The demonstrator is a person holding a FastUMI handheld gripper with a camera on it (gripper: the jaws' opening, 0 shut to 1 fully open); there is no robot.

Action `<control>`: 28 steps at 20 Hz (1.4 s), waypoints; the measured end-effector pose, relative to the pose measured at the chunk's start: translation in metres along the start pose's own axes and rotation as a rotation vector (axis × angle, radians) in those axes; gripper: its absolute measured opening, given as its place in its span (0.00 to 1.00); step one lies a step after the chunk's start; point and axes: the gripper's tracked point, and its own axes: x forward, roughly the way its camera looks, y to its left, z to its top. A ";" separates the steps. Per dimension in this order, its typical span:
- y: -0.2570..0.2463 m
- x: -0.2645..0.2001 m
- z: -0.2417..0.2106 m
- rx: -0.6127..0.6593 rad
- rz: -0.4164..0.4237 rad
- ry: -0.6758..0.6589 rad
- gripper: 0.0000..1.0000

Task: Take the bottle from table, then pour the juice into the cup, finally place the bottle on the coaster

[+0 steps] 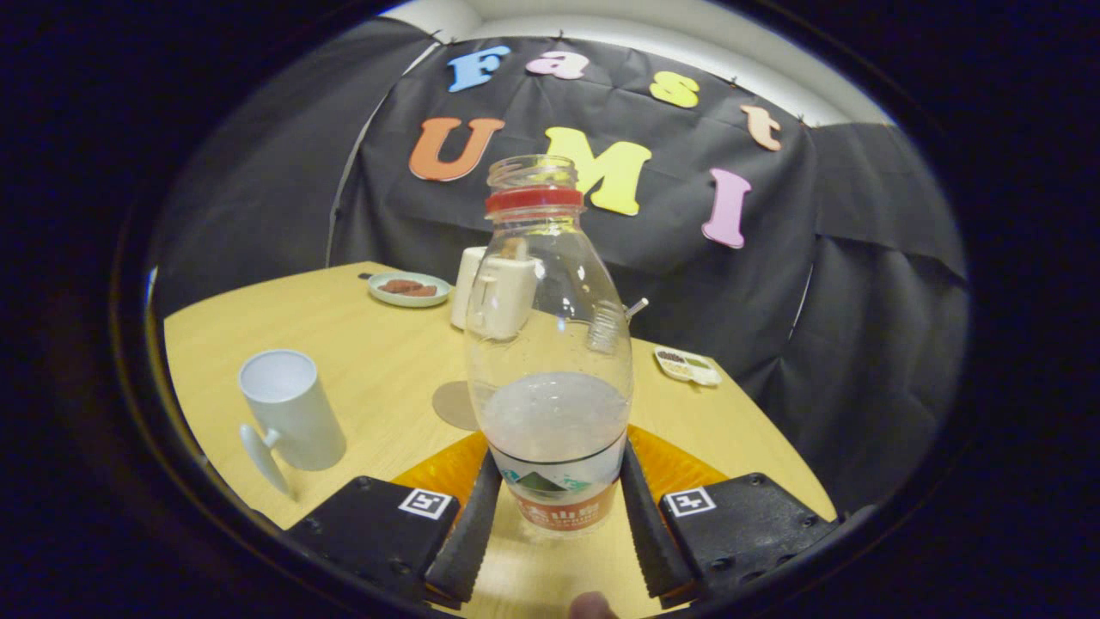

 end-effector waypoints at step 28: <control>0.032 0.017 0.036 -1.217 -0.216 -0.101 0.75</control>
